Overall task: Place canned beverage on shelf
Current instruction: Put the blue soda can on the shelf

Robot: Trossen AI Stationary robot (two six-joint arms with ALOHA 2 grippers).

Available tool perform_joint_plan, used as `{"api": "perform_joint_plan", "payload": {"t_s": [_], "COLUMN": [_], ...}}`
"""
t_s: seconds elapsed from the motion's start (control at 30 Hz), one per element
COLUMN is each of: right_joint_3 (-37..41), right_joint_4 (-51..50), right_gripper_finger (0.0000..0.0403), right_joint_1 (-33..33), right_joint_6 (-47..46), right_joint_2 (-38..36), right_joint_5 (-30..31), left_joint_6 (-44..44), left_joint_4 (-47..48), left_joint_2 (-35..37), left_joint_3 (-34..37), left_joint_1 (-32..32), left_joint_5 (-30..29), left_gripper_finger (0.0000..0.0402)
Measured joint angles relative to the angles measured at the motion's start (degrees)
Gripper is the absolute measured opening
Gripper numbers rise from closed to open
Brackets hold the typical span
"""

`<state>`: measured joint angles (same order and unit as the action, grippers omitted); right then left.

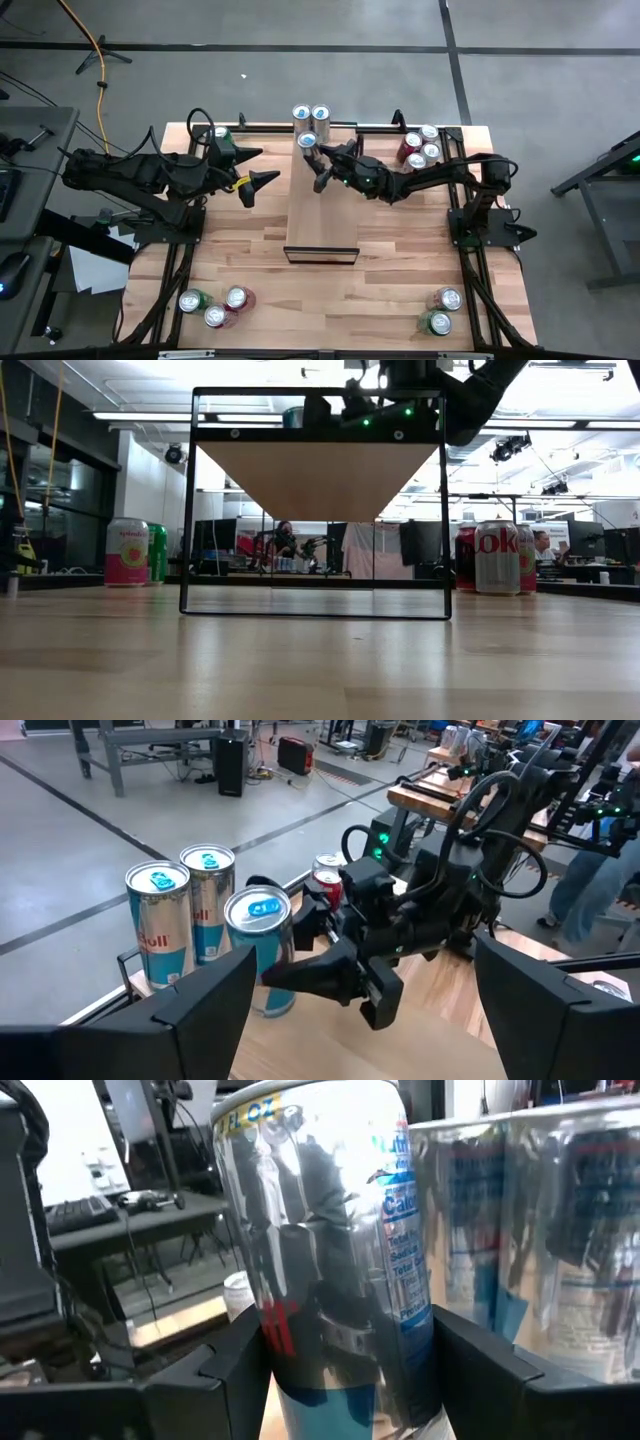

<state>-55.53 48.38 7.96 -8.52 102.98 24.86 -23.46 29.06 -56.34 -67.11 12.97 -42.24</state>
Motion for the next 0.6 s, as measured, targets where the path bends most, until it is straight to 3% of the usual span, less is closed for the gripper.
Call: {"api": "perform_joint_plan", "payload": {"t_s": [0.37, 0.6], "right_joint_3": [0.00, 0.00], "right_joint_4": [-2.61, -2.79], "right_gripper_finger": [0.0218, 0.0256], "right_joint_1": [0.31, 0.31], "right_joint_6": [-0.31, -0.45], "right_joint_2": [-0.11, -0.11], "right_joint_5": [-0.26, -0.24], "left_joint_6": [0.07, 0.08], "left_joint_4": [0.00, 0.00], "left_joint_2": [0.00, 0.00], "left_joint_3": [0.00, 0.00], "left_joint_1": [0.00, 0.00], "left_joint_5": [0.00, 0.00], "left_gripper_finger": [0.0306, 0.0306]}}
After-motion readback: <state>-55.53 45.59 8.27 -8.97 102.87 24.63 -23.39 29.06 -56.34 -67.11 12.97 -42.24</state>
